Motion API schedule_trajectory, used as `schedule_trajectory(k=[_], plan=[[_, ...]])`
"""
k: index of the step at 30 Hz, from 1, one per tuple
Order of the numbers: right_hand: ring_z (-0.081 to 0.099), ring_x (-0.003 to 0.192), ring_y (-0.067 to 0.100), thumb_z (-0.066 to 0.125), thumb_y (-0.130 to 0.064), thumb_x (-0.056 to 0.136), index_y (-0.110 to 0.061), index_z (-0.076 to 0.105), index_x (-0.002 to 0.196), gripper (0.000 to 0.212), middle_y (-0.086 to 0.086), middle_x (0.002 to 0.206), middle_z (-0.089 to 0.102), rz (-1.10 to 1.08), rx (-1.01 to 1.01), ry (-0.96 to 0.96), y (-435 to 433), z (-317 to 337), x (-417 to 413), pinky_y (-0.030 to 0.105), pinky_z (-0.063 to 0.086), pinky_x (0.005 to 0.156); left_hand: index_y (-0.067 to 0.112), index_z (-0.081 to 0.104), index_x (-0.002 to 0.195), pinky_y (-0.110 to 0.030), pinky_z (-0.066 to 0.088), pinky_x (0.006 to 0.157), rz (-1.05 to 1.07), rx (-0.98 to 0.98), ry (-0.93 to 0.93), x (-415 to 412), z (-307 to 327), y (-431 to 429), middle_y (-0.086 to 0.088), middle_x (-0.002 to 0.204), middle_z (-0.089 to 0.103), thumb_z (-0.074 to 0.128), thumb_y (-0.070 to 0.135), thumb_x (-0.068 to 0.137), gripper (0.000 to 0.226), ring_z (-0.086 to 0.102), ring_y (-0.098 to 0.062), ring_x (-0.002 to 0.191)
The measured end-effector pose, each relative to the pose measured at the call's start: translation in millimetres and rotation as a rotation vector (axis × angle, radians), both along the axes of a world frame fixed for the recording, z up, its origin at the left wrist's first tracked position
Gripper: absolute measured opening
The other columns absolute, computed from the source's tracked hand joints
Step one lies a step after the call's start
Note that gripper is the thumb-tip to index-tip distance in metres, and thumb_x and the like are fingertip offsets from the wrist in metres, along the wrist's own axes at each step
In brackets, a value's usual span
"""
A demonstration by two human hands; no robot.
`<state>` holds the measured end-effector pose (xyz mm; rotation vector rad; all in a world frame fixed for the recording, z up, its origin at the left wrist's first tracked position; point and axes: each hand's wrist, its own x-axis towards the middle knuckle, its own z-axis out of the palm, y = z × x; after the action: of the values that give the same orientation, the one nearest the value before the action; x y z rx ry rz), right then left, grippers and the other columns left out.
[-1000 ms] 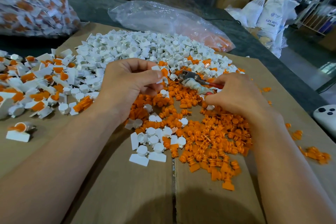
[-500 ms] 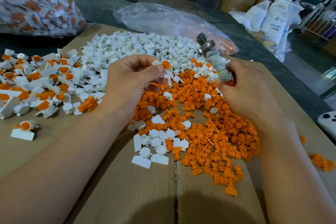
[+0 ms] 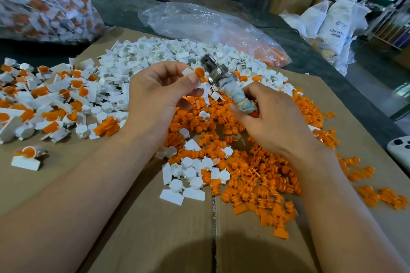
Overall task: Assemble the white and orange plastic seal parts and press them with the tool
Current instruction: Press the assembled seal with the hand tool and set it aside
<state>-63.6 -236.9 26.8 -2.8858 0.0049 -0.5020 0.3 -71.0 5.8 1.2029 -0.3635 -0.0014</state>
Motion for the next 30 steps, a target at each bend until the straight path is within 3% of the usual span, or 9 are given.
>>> schedule_trajectory(k=[8, 13, 18, 22, 25, 30], plan=[[0.039, 0.065, -0.004, 0.051, -0.045, 0.084, -0.027, 0.046, 0.095, 0.022, -0.021, 0.073, 0.04, 0.022, 0.074, 0.023, 0.8, -1.7, 1.8, 0.002, 0.028, 0.059, 0.016, 0.061, 0.075, -0.018, 0.045, 0.045, 0.013, -0.029, -0.019, 1.1, 0.9, 0.8, 0.007, 0.06, 0.066, 0.064, 0.002, 0.082, 0.016, 0.067, -0.009, 0.059], [0.039, 0.068, -0.004, 0.052, -0.045, 0.085, -0.024, 0.048, 0.099, 0.026, -0.021, 0.076, 0.038, 0.035, 0.067, 0.049, 2.8, -1.6, 1.8, 0.019, 0.024, 0.056, 0.016, 0.06, 0.077, -0.017, 0.045, 0.045, 0.012, -0.011, -0.042, 0.1, 0.5, 0.8, 0.008, 0.062, 0.068, 0.063, 0.001, 0.082, 0.016, 0.067, -0.008, 0.06], [0.032, 0.073, 0.009, 0.047, -0.049, 0.083, -0.028, 0.041, 0.09, 0.023, -0.022, 0.073, 0.034, 0.034, -0.009, 0.031, 3.3, -1.3, 0.3, 0.011, 0.022, 0.058, 0.016, 0.061, 0.077, -0.017, 0.045, 0.045, 0.008, -0.011, -0.044, -0.2, 0.7, 1.6, 0.008, 0.063, 0.069, 0.064, 0.002, 0.082, 0.015, 0.067, -0.008, 0.06], [0.032, 0.074, 0.01, 0.047, -0.049, 0.081, -0.027, 0.043, 0.085, 0.023, -0.021, 0.07, 0.034, 0.049, -0.04, -0.005, 4.2, -0.3, -0.5, 0.03, 0.021, 0.058, 0.016, 0.06, 0.077, -0.016, 0.045, 0.045, -0.003, -0.008, -0.046, -0.9, 0.8, 1.2, 0.008, 0.062, 0.068, 0.063, 0.002, 0.081, 0.015, 0.068, -0.009, 0.06], [0.039, 0.064, 0.009, 0.044, -0.05, 0.081, -0.026, 0.044, 0.082, 0.024, -0.015, 0.069, 0.042, 0.067, 0.004, 0.027, 6.2, -0.9, -1.1, 0.021, 0.029, 0.054, 0.015, 0.06, 0.077, -0.017, 0.045, 0.045, -0.012, -0.012, -0.05, -1.2, 1.1, 1.3, 0.008, 0.061, 0.068, 0.063, 0.001, 0.081, 0.014, 0.067, -0.008, 0.06], [0.043, 0.058, 0.005, 0.045, -0.048, 0.082, -0.032, 0.036, 0.069, 0.023, -0.011, 0.062, 0.045, 0.093, 0.105, 0.056, 7.8, -1.0, -3.1, 0.021, 0.031, 0.052, 0.014, 0.06, 0.077, -0.017, 0.048, 0.046, -0.016, -0.015, -0.051, -1.0, 0.5, 1.7, 0.009, 0.058, 0.066, 0.061, -0.001, 0.081, 0.016, 0.066, -0.008, 0.058]])
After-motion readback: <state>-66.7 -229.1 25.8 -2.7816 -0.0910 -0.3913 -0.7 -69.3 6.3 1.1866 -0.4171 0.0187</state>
